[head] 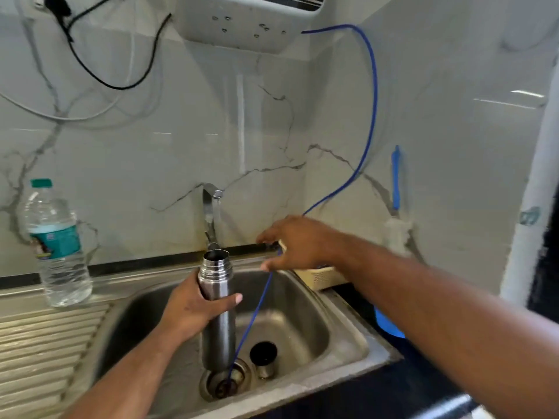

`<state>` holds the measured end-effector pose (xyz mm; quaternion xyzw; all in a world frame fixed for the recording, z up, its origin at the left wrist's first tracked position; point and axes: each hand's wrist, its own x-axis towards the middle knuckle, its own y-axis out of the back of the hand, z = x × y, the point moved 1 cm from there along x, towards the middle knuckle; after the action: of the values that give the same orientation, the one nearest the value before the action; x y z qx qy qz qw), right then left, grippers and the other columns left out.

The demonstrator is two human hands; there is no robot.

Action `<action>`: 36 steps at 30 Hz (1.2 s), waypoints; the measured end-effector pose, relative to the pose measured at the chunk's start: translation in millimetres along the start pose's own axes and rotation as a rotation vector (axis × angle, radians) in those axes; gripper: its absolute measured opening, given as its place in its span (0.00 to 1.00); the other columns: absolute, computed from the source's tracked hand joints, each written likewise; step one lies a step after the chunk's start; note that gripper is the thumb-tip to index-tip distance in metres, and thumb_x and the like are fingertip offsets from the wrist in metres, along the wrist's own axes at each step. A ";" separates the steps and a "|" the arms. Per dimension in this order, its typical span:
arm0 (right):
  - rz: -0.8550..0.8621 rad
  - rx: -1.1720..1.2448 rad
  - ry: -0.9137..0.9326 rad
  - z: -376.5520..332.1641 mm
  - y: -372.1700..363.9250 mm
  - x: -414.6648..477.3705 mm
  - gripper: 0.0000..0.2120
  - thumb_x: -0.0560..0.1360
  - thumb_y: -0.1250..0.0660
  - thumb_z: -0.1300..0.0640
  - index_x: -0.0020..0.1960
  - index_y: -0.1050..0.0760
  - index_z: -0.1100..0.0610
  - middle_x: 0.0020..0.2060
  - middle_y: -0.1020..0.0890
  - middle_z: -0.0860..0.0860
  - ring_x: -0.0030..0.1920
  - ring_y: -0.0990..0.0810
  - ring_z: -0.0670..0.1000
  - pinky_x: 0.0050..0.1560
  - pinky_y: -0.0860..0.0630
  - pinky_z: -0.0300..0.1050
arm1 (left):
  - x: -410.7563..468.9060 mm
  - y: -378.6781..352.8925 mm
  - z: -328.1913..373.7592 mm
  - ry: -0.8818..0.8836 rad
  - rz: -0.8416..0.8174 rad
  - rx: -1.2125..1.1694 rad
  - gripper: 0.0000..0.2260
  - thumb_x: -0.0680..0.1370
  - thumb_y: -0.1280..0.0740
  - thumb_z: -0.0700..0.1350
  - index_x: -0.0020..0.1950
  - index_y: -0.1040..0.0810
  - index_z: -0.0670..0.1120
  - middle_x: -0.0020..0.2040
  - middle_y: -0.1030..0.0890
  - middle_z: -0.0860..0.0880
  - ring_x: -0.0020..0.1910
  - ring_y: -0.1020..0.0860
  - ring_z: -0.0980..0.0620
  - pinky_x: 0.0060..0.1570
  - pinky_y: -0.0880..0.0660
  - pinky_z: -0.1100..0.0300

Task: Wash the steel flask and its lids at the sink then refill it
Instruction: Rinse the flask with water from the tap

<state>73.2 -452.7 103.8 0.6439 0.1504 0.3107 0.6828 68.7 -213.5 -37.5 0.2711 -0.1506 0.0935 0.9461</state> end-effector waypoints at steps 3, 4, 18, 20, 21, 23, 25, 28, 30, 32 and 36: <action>-0.091 0.263 0.003 -35.3 -40.7 28.7 0.43 0.72 0.22 0.41 0.80 0.37 0.51 0.72 0.24 0.53 0.70 0.25 0.56 0.69 0.28 0.47 | 3.3 3.3 -1.2 0.002 0.059 -0.131 0.35 0.60 0.17 0.64 0.62 0.23 0.53 0.53 0.14 0.54 0.52 0.16 0.56 0.52 0.21 0.56; -0.130 0.340 -0.010 -42.0 -56.8 37.5 0.46 0.70 0.21 0.41 0.80 0.38 0.50 0.72 0.24 0.53 0.70 0.24 0.55 0.68 0.28 0.46 | 3.7 1.9 1.4 0.011 0.095 -0.183 0.33 0.63 0.17 0.60 0.63 0.24 0.52 0.53 0.14 0.53 0.52 0.16 0.56 0.51 0.21 0.59; -0.283 1.346 -0.397 -53.8 -178.7 96.3 0.22 0.70 0.20 0.52 0.60 0.24 0.54 0.50 0.13 0.54 0.48 0.13 0.51 0.48 0.15 0.50 | 11.7 4.2 -17.5 0.334 -0.052 -0.465 0.45 0.66 0.27 0.68 0.77 0.41 0.55 0.68 0.24 0.50 0.61 0.20 0.48 0.60 0.21 0.48; -0.332 1.438 -0.526 -48.2 -184.1 96.8 0.27 0.70 0.20 0.45 0.61 0.27 0.55 0.52 0.14 0.56 0.49 0.13 0.53 0.43 0.15 0.49 | 9.9 1.3 -21.1 0.408 -0.179 -0.424 0.47 0.66 0.26 0.71 0.78 0.43 0.59 0.70 0.26 0.51 0.63 0.22 0.49 0.65 0.24 0.47; -0.356 1.488 -0.566 -44.3 -186.9 99.0 0.32 0.68 0.19 0.43 0.64 0.27 0.56 0.52 0.14 0.57 0.50 0.12 0.55 0.45 0.15 0.51 | 8.8 0.9 -19.7 0.421 -0.241 -0.405 0.46 0.65 0.26 0.72 0.77 0.42 0.60 0.69 0.26 0.51 0.63 0.23 0.50 0.66 0.25 0.48; -0.407 1.565 -0.586 -40.9 -187.1 101.7 0.32 0.68 0.20 0.41 0.65 0.23 0.57 0.51 0.13 0.58 0.51 0.12 0.57 0.48 0.15 0.55 | 9.6 -1.5 -19.2 0.389 -0.306 -0.356 0.48 0.62 0.24 0.73 0.76 0.40 0.63 0.71 0.29 0.52 0.66 0.25 0.50 0.67 0.26 0.50; -0.421 1.633 -0.583 -40.6 -185.8 102.6 0.27 0.74 0.25 0.40 0.64 0.21 0.56 0.51 0.12 0.58 0.51 0.12 0.58 0.51 0.15 0.56 | 9.9 -2.6 -15.8 0.318 -0.325 -0.337 0.50 0.59 0.21 0.73 0.77 0.39 0.66 0.74 0.34 0.53 0.68 0.27 0.50 0.66 0.24 0.52; -0.408 1.812 -0.651 -41.0 -184.4 102.2 0.24 0.80 0.33 0.41 0.63 0.20 0.60 0.52 0.13 0.61 0.52 0.13 0.58 0.58 0.17 0.56 | 6.4 1.2 -5.8 0.168 -0.319 -0.164 0.51 0.58 0.18 0.68 0.76 0.39 0.67 0.71 0.33 0.57 0.66 0.26 0.54 0.61 0.21 0.58; -0.362 1.905 -0.683 -42.1 -183.5 102.5 0.24 0.80 0.32 0.41 0.61 0.18 0.62 0.52 0.13 0.62 0.53 0.13 0.59 0.61 0.18 0.55 | 5.3 3.4 -2.3 0.030 -0.244 0.045 0.48 0.59 0.17 0.65 0.74 0.38 0.67 0.67 0.28 0.62 0.64 0.25 0.60 0.64 0.24 0.62; -0.315 1.967 -0.684 -42.7 -181.2 103.9 0.25 0.80 0.32 0.40 0.61 0.18 0.62 0.52 0.13 0.61 0.52 0.13 0.59 0.53 0.15 0.53 | 6.1 3.1 4.0 -0.019 -0.132 0.114 0.42 0.61 0.18 0.64 0.70 0.35 0.66 0.61 0.24 0.64 0.59 0.24 0.65 0.58 0.25 0.69; -0.270 1.913 -0.670 -38.5 -178.3 106.4 0.38 0.80 0.46 0.29 0.58 0.20 0.62 0.37 0.16 0.61 0.31 0.17 0.55 0.28 0.19 0.43 | 36.6 1.1 18.2 -0.018 0.131 0.207 0.28 0.67 0.26 0.69 0.62 0.31 0.64 0.53 0.20 0.63 0.52 0.23 0.64 0.50 0.26 0.67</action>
<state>172.1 -352.7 -53.8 0.9507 0.2080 -0.2151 -0.0811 98.4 -219.0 -10.0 0.3577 -0.1661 0.1674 0.9035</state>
